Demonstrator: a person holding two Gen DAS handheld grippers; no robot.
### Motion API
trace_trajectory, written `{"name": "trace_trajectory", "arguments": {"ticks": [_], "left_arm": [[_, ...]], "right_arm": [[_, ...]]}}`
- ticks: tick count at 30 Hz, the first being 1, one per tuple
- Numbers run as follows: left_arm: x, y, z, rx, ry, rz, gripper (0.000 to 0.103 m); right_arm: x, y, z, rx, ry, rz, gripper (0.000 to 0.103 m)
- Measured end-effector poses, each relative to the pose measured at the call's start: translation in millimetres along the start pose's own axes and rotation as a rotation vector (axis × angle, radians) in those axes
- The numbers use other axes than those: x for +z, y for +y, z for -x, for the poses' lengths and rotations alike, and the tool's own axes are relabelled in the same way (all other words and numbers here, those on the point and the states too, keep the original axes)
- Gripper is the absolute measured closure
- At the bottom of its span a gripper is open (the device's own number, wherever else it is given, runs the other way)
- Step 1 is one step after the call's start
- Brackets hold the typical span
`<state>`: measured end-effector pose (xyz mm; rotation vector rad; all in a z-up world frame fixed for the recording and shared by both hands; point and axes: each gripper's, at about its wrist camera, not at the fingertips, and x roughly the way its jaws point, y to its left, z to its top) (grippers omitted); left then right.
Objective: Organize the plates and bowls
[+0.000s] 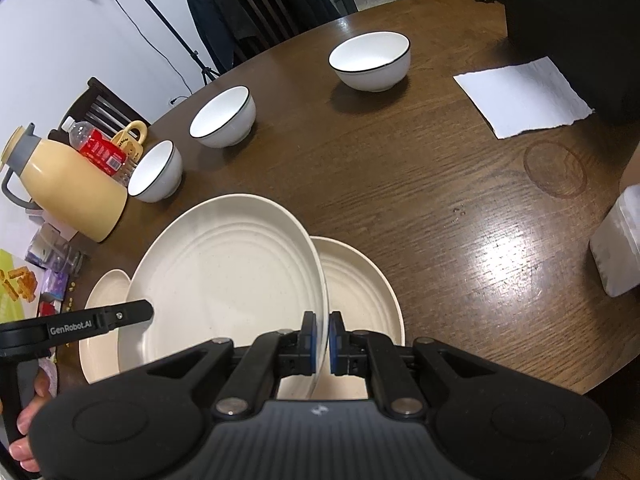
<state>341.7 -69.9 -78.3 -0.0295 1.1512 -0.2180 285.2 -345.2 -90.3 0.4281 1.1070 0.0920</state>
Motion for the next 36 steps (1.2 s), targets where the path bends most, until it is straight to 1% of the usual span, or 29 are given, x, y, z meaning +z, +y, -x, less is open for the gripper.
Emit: {"name": "trace_trajectory", "arguments": {"ticks": [20, 36], "left_arm": [[-15, -14, -23, -0.004, 0.033, -0.024, 0.09], [-24, -24, -38, 0.004, 0.039, -0.052, 0.09]], "right_arm": [[-13, -19, -11, -0.039, 0.021, -0.004, 0.097], [-19, -21, -20, -0.096, 0.018, 0.059, 0.096]]}}
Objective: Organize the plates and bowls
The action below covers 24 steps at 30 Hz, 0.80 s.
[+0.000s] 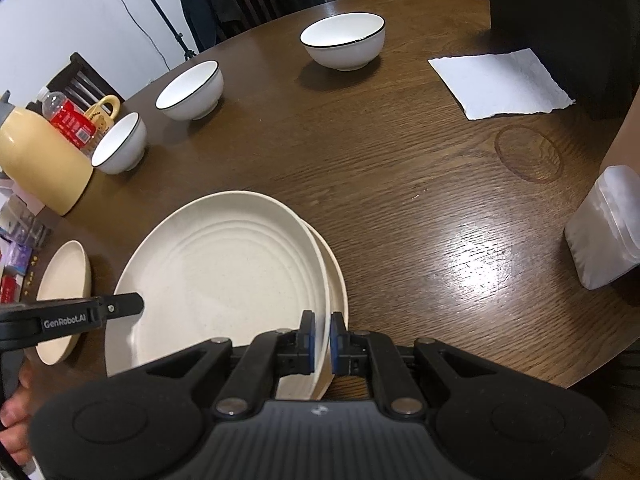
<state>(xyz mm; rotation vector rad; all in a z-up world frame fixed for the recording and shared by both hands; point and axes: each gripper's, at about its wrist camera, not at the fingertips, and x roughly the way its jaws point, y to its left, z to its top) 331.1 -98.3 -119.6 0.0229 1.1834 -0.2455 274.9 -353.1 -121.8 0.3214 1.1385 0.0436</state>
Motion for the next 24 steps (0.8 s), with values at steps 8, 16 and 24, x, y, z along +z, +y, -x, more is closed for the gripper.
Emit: {"name": "trace_trajectory", "arguments": {"ticks": [8, 16, 24], "left_arm": [[-1, -2, -4, 0.013, -0.002, -0.008, 0.09], [-2, -3, -9, 0.023, -0.006, -0.008, 0.09], [-3, -6, -11, 0.032, -0.013, -0.016, 0.09]], "right_arm": [[-2, 0, -7, -0.014, -0.001, 0.022, 0.095], [-6, 6, -12, -0.041, -0.021, 0.067, 0.094], [-7, 12, -14, -0.076, -0.038, 0.119, 0.093]]}}
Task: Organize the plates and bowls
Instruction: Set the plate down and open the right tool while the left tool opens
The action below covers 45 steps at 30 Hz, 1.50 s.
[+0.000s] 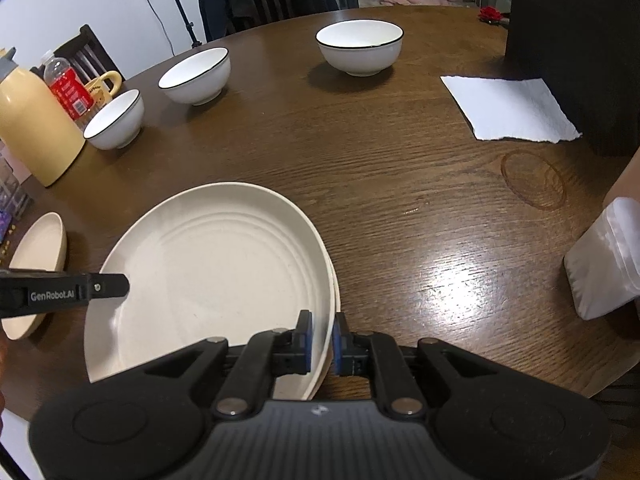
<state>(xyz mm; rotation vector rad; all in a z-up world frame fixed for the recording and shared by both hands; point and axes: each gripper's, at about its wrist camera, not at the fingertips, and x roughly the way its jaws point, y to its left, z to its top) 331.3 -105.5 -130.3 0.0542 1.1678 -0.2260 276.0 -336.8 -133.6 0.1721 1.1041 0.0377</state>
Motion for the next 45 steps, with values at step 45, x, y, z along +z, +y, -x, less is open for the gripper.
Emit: {"name": "trace_trajectory", "arguments": {"ticks": [45], "left_arm": [[3, -19, -4, 0.091, 0.024, -0.076, 0.09]], "right_arm": [[-2, 16, -8, -0.08, 0.006, 0.102, 0.091]]}}
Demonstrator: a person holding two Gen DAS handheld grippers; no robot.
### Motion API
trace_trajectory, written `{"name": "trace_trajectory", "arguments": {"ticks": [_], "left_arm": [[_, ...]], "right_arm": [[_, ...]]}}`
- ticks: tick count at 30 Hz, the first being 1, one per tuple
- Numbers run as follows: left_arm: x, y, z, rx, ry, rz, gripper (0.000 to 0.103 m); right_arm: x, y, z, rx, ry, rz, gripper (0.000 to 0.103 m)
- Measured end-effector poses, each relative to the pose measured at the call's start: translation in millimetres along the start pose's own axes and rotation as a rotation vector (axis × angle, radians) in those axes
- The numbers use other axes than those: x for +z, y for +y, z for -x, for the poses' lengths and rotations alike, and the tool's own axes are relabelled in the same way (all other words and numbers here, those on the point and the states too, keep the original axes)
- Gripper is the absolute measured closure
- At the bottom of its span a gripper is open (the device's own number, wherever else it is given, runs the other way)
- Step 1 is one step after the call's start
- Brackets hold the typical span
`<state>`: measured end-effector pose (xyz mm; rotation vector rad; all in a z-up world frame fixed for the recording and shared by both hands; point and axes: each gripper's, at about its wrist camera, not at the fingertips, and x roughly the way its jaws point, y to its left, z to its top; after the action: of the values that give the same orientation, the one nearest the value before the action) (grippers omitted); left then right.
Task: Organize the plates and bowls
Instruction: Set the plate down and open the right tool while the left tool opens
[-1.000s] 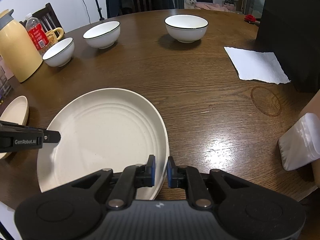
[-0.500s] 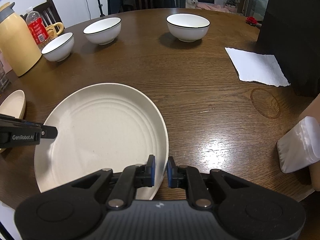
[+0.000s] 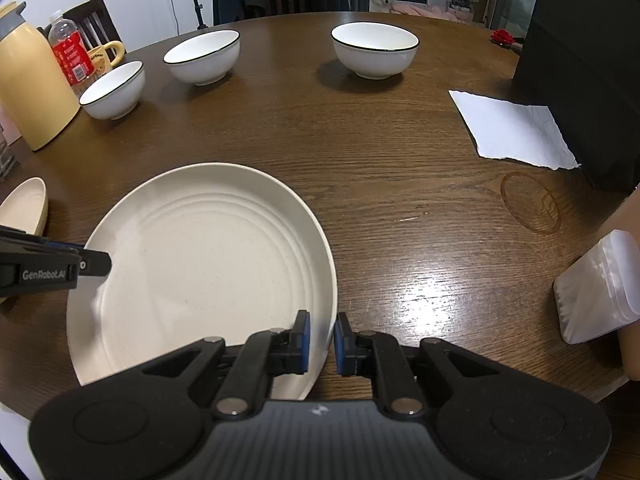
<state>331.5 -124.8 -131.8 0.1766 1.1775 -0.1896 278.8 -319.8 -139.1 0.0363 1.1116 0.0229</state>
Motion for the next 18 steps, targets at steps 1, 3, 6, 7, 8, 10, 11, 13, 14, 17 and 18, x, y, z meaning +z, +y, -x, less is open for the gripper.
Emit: {"name": "trace_trajectory", "arguments": {"ticks": [1, 3, 6, 7, 8, 10, 11, 13, 14, 17, 18], "left_arm": [[0.0, -0.5, -0.1, 0.002, 0.0, 0.0, 0.089], [-0.2, -1.4, 0.3, 0.005, 0.0, -0.002, 0.09], [-0.6, -3.2, 0.4, 0.017, -0.001, -0.007, 0.09], [-0.7, -3.4, 0.5, 0.017, -0.002, -0.007, 0.09], [-0.8, -3.1, 0.5, 0.016, -0.002, -0.007, 0.09], [-1.0, -2.3, 0.8, 0.014, -0.002, -0.005, 0.09], [-1.0, -2.6, 0.9, 0.014, -0.002, -0.004, 0.09], [-0.9, -2.5, 1.0, 0.014, -0.001, -0.004, 0.09], [-0.9, -2.4, 1.0, 0.014, -0.002, -0.004, 0.09], [-1.1, -2.3, 1.3, 0.013, -0.002, -0.003, 0.09], [-1.2, -2.2, 1.2, 0.013, -0.002, -0.002, 0.09]], "right_arm": [[-0.2, 0.0, -0.2, -0.001, 0.001, 0.001, 0.091], [-0.3, -0.1, -1.0, -0.002, 0.002, 0.002, 0.092], [-0.4, 0.2, -1.8, -0.004, 0.003, 0.002, 0.092], [-0.4, 0.1, -2.1, -0.004, 0.004, 0.0, 0.092], [-0.7, -0.1, -2.5, -0.004, 0.006, -0.001, 0.092], [-1.1, -0.6, -3.6, -0.004, 0.009, -0.002, 0.092], [-1.2, -0.7, -3.9, -0.004, 0.01, -0.001, 0.092], [-1.2, -0.9, -4.3, -0.004, 0.01, -0.002, 0.092], [-1.4, -0.9, -4.6, -0.004, 0.01, -0.002, 0.092], [-1.2, -1.4, -6.0, -0.005, 0.014, -0.002, 0.091], [-1.1, -1.5, -6.2, -0.006, 0.013, -0.002, 0.091]]}}
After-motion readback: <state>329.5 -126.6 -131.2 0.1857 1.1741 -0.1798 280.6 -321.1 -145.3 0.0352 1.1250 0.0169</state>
